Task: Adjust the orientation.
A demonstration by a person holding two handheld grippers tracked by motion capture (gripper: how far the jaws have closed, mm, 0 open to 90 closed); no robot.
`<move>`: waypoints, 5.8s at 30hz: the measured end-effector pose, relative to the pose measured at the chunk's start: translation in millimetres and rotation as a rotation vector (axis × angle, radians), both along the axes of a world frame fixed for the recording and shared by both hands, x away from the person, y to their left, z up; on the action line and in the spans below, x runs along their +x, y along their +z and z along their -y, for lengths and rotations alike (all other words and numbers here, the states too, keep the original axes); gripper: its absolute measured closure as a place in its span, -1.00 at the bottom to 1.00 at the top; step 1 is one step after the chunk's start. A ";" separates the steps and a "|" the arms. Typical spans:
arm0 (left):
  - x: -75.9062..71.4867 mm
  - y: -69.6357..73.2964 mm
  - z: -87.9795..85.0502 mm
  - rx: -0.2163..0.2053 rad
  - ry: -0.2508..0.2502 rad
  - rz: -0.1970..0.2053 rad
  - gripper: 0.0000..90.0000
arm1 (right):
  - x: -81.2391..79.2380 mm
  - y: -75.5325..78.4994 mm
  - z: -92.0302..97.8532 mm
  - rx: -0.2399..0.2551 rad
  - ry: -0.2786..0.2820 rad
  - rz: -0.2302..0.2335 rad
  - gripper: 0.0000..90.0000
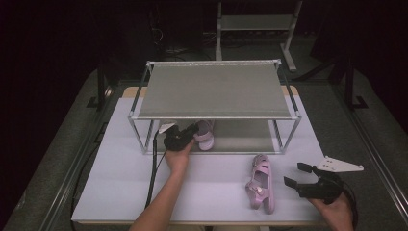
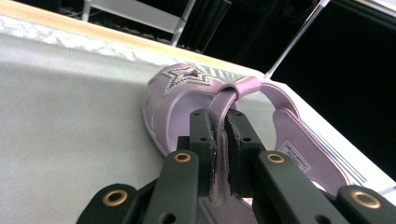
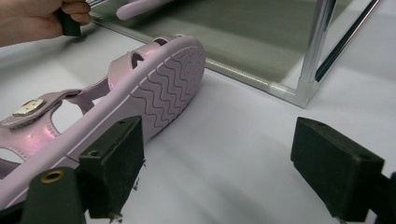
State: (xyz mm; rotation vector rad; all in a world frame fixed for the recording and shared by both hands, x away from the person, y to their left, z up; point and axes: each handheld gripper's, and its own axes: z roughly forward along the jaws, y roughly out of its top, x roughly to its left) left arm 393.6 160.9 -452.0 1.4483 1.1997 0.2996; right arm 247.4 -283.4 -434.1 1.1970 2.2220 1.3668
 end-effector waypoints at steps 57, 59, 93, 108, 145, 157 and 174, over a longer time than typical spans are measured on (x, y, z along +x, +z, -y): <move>-78.9 25.9 -16.4 -0.035 -0.175 0.053 0.15 | -9.3 19.2 -11.7 0.115 0.105 0.019 -0.16; -83.2 26.2 -19.1 -0.052 -0.203 0.039 0.12 | -9.3 21.4 -12.7 0.125 0.129 0.017 -0.04; -138.2 32.4 -93.7 0.017 -0.250 0.100 -0.02 | -23.4 28.1 -53.1 -0.026 0.093 -0.063 0.87; -139.0 29.8 -93.1 0.025 -0.263 0.096 -0.02 | -29.3 16.5 -15.3 -0.022 -0.045 -0.101 0.73; -139.9 29.9 -95.4 0.028 -0.266 0.106 -0.03 | -43.9 9.6 -37.2 0.016 -0.152 -0.238 0.32; -140.3 29.8 -94.4 0.030 -0.267 0.111 -0.03 | -49.3 6.1 -36.9 0.008 -0.230 -0.234 0.67; -139.7 29.7 -97.2 0.019 -0.252 0.118 -0.04 | -54.9 0.5 -20.4 0.195 -0.270 -0.244 0.79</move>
